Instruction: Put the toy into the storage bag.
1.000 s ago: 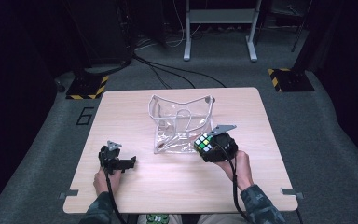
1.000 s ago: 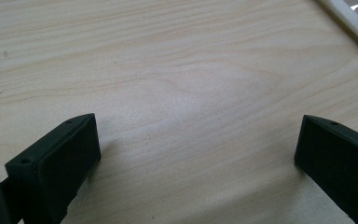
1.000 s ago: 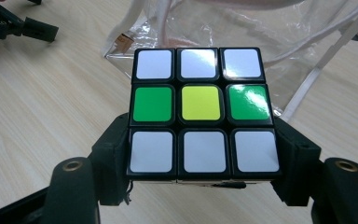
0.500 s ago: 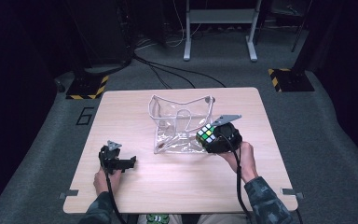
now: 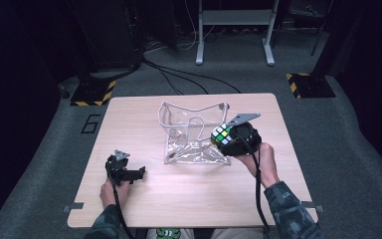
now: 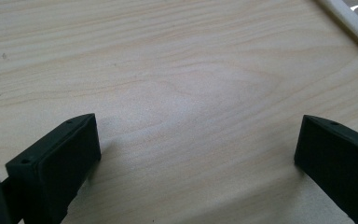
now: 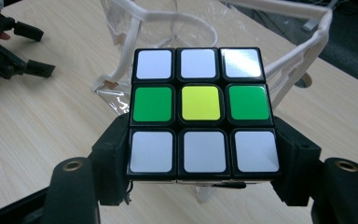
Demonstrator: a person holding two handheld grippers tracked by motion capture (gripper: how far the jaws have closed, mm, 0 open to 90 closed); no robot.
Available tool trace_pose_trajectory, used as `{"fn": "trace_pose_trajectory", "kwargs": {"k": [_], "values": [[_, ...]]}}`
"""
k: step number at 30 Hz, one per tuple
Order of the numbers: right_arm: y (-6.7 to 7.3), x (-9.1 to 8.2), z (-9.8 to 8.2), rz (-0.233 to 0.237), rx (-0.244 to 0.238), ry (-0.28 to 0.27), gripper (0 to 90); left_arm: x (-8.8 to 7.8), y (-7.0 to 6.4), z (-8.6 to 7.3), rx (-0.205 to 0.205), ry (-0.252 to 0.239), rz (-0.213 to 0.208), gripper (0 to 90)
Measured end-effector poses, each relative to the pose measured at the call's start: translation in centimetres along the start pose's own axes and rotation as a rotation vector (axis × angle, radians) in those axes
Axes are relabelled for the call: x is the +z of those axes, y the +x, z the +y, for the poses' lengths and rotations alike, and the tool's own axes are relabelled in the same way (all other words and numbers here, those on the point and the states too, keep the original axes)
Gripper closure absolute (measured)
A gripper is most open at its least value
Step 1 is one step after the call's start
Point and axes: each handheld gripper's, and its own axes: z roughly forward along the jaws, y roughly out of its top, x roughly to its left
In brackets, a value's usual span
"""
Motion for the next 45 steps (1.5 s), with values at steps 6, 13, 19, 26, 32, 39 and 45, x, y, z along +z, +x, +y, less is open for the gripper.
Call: {"fn": "trace_pose_trajectory", "kwargs": {"k": [6,13,19,26,32,39,45], "values": [[-0.3,-0.6,1.1,-0.001,-0.012,-0.025,33.5,0.0,0.0,0.0,-0.001,-0.001,0.000,0.0],[-0.4,-0.7,1.7,-0.007,-0.005,-0.035,33.6,0.0,0.0,0.0,-0.002,-0.004,0.000,0.0],[-0.8,-1.0,2.9,-0.016,-0.020,-0.039,33.5,0.0,0.0,0.0,-0.002,-0.004,0.000,0.0],[-1.2,-1.3,4.5,-0.022,-0.026,-0.050,33.5,0.0,0.0,0.0,-0.002,-0.004,0.000,0.0],[-1.4,-0.7,5.7,-0.023,-0.028,-0.050,33.5,0.0,0.0,0.0,-0.001,-0.003,0.000,0.0],[-1.8,0.6,6.8,-0.024,-0.027,-0.034,33.5,0.0,0.0,0.0,-0.001,-0.004,0.000,0.0],[-2.3,2.1,7.3,-0.025,-0.020,-0.011,33.5,0.0,0.0,0.0,-0.002,-0.004,0.000,0.0]]}}
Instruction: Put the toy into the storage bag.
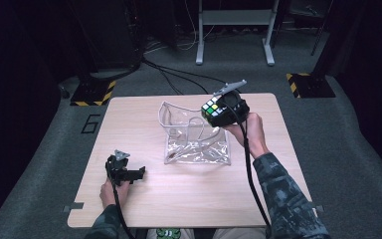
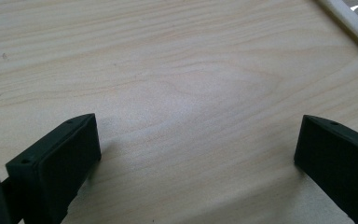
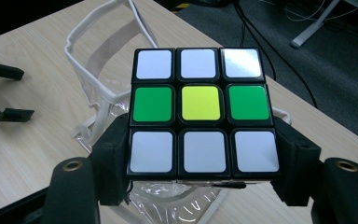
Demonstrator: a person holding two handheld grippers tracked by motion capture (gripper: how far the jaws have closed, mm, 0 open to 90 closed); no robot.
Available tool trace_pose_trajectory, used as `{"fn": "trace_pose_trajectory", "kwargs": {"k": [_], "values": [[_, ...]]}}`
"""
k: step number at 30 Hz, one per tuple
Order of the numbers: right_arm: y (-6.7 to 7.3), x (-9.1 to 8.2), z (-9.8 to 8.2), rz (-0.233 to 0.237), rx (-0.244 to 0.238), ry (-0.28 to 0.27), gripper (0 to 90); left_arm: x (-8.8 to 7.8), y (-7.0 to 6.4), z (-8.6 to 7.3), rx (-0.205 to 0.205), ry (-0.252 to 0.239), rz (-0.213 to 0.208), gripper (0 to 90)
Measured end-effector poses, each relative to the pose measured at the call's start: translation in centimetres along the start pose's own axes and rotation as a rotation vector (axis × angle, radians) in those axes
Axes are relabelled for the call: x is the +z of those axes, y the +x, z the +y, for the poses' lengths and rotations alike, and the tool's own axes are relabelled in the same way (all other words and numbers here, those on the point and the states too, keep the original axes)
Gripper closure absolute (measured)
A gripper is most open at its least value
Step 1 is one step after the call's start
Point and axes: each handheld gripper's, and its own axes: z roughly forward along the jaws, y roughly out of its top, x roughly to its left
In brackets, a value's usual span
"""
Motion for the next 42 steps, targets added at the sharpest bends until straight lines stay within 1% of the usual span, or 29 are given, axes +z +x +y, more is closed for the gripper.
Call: {"fn": "trace_pose_trajectory", "kwargs": {"k": [2,3,7,8,9,10,12,13,14,16,18,20,23,24,25,26,27,31,32,34,35,36,37,38,40,41,42], "values": [[0.0,0.4,0.1,-0.001,0.012,0.010,33.5,0.0,0.0,0.0,0.000,0.000,0.000,0.0],[-0.1,0.6,0.1,0.000,0.003,0.008,33.5,0.0,0.0,0.0,0.000,0.000,0.000,0.0],[-0.1,1.4,0.3,0.001,0.024,0.035,33.5,0.0,0.0,0.0,0.000,0.001,0.000,0.0],[-0.3,1.7,0.3,0.001,0.014,0.035,33.5,0.0,0.0,0.0,0.001,0.001,0.000,0.0],[-0.2,1.8,0.4,0.001,0.026,0.044,33.5,0.0,0.0,0.0,-0.001,-0.001,0.000,0.0],[-0.4,2.0,0.4,0.000,0.007,0.046,33.5,0.0,0.0,0.0,0.000,0.000,0.000,0.0],[-0.5,2.4,0.4,0.001,0.017,0.050,33.5,0.0,0.0,0.0,0.001,0.003,0.001,0.0],[-0.4,2.6,0.5,0.000,0.030,0.051,33.5,0.0,0.0,0.0,0.000,0.000,0.000,0.0],[-0.5,2.8,0.5,-0.001,0.019,0.045,33.5,0.0,0.0,0.0,0.000,0.000,0.000,0.0],[-0.5,3.2,0.5,0.001,0.029,0.052,33.5,0.0,0.0,0.0,0.002,0.001,0.000,0.0],[-0.7,3.6,0.5,0.004,0.024,0.062,33.5,0.0,0.0,0.0,0.000,0.001,0.000,0.0],[-0.6,4.0,0.5,0.006,0.040,0.077,33.5,0.0,0.0,0.0,0.001,0.003,0.000,0.0],[-0.7,4.7,0.4,0.006,0.020,0.096,33.5,0.0,0.0,0.0,0.001,0.003,0.001,0.0],[-0.7,4.8,0.4,0.005,0.024,0.098,33.5,0.0,0.0,0.0,0.001,0.001,0.000,0.0],[-0.6,4.9,0.4,0.001,0.037,0.113,33.5,0.0,0.0,0.0,0.001,0.003,0.000,0.0],[-0.7,5.0,0.4,-0.003,0.025,0.110,33.5,0.0,0.0,0.0,0.000,0.000,0.000,0.0],[-0.7,5.1,0.3,-0.002,0.034,0.120,33.5,0.0,0.0,0.0,0.001,0.000,0.000,0.0],[-0.9,5.5,0.3,-0.021,0.031,0.141,33.5,0.0,0.0,0.0,0.000,0.000,0.000,0.0],[-0.9,5.5,0.3,-0.023,0.045,0.147,33.5,0.0,0.0,0.0,0.002,0.004,0.000,0.0],[-1.0,5.7,0.3,-0.033,0.029,0.146,33.5,0.0,0.0,0.0,0.001,0.001,0.000,0.0],[-1.0,5.7,0.2,-0.036,0.036,0.149,33.5,0.0,0.0,0.0,0.000,0.000,0.000,0.0],[-1.0,5.8,0.2,-0.038,0.044,0.164,33.5,0.0,0.0,0.0,0.000,0.001,0.000,0.0],[-1.0,5.9,0.2,-0.042,0.046,0.167,33.5,0.0,0.0,0.0,0.000,0.001,0.000,0.0],[-1.1,6.0,0.2,-0.045,0.029,0.157,33.5,0.0,0.0,0.0,0.001,0.003,0.000,0.0],[-1.1,6.1,0.1,-0.048,0.051,0.167,33.5,0.0,0.0,0.0,0.000,0.000,0.000,0.0],[-1.2,6.2,0.0,-0.052,0.043,0.162,33.5,0.0,0.0,0.0,0.001,0.003,0.000,0.0],[-1.3,6.3,-0.1,-0.052,0.046,0.164,33.5,0.0,0.0,0.0,0.002,0.004,0.000,0.0]]}}
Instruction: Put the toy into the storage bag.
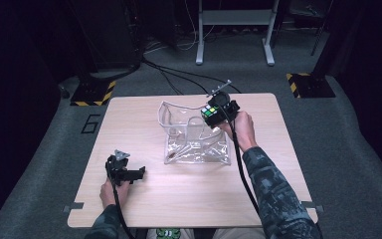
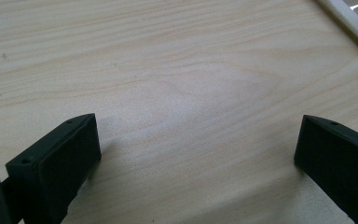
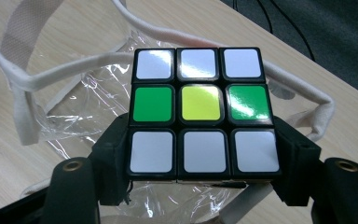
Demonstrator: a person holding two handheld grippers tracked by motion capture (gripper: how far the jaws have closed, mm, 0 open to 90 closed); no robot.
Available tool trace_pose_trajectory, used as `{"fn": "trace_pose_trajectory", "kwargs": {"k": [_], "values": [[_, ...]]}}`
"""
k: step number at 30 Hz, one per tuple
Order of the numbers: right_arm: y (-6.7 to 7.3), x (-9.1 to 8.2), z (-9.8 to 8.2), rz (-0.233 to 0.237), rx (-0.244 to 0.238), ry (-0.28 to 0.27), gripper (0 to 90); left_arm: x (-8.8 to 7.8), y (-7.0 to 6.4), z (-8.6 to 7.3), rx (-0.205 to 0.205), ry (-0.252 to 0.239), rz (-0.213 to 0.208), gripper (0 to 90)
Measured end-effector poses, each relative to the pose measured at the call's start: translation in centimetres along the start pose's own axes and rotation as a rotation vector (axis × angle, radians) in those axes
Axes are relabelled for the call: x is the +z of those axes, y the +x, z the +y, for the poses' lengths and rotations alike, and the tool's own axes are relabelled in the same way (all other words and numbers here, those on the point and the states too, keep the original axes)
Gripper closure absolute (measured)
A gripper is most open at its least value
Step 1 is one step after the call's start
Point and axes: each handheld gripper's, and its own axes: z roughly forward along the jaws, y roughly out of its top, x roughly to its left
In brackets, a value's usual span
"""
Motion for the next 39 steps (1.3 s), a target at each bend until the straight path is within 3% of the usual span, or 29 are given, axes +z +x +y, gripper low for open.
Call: {"fn": "trace_pose_trajectory", "kwargs": {"k": [9,11,20,32,37,39], "values": [[-0.1,0.4,-0.3,-0.012,0.063,0.043,33.5,0.0,0.0,0.0,0.003,0.000,0.001,0.0],[-0.3,0.6,-0.5,-0.010,0.033,0.052,33.5,0.0,0.0,0.0,0.002,-0.003,0.000,0.0],[0.0,2.0,-0.8,-0.006,0.017,0.093,33.5,0.0,0.0,0.0,0.005,-0.003,0.000,0.0],[0.3,2.3,-0.8,-0.026,-0.017,0.145,33.4,0.0,0.0,0.0,0.005,-0.002,0.001,0.0],[0.7,3.1,-0.8,-0.007,-0.040,0.181,33.4,0.0,0.0,0.0,0.000,-0.002,-0.001,0.0],[1.0,3.3,-0.8,0.000,-0.025,0.206,33.4,0.0,0.0,0.0,0.000,-0.002,-0.001,0.0]]}}
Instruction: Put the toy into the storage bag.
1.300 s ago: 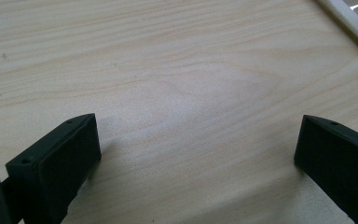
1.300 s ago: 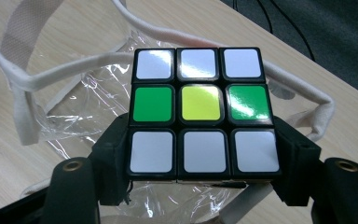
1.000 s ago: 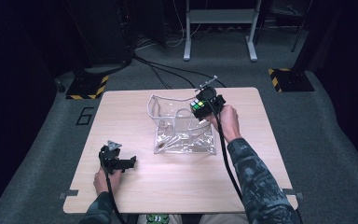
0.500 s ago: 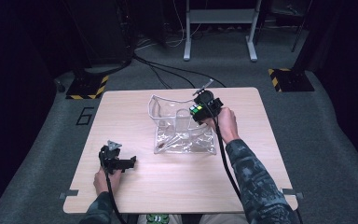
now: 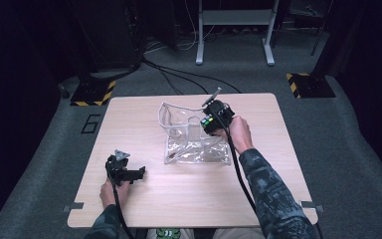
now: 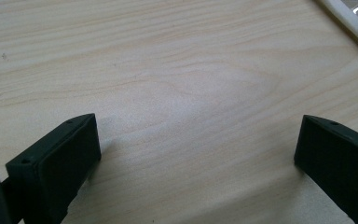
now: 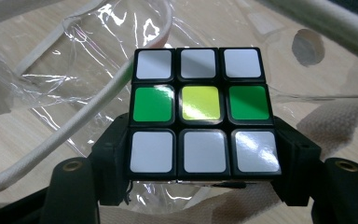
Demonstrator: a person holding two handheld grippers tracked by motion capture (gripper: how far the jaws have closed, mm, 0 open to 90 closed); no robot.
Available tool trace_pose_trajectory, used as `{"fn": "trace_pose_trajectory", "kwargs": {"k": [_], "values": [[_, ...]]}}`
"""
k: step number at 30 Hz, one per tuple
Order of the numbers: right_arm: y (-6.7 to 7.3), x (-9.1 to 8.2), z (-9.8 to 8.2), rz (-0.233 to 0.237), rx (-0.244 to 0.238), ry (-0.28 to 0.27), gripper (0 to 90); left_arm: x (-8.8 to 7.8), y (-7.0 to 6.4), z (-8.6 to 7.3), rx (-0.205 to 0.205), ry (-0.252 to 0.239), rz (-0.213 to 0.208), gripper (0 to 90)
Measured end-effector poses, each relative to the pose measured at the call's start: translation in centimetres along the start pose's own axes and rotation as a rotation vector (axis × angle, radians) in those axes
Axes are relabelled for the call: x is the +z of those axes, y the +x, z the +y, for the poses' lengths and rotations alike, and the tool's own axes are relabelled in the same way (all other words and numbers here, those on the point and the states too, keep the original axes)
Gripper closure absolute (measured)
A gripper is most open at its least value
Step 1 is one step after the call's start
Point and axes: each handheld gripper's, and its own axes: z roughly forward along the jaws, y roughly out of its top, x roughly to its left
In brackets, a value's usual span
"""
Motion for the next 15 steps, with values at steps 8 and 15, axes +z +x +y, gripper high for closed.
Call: {"fn": "trace_pose_trajectory", "kwargs": {"k": [8,15], "values": [[-0.1,-0.8,0.1,-0.005,-0.001,-0.054,9.2,0.0,0.0,0.0,-0.004,-0.001,-0.001,0.0],[0.5,-2.8,-0.1,0.039,-0.025,-0.117,0.0,0.0,0.0,0.0,-0.004,-0.001,0.000,0.0]]}}
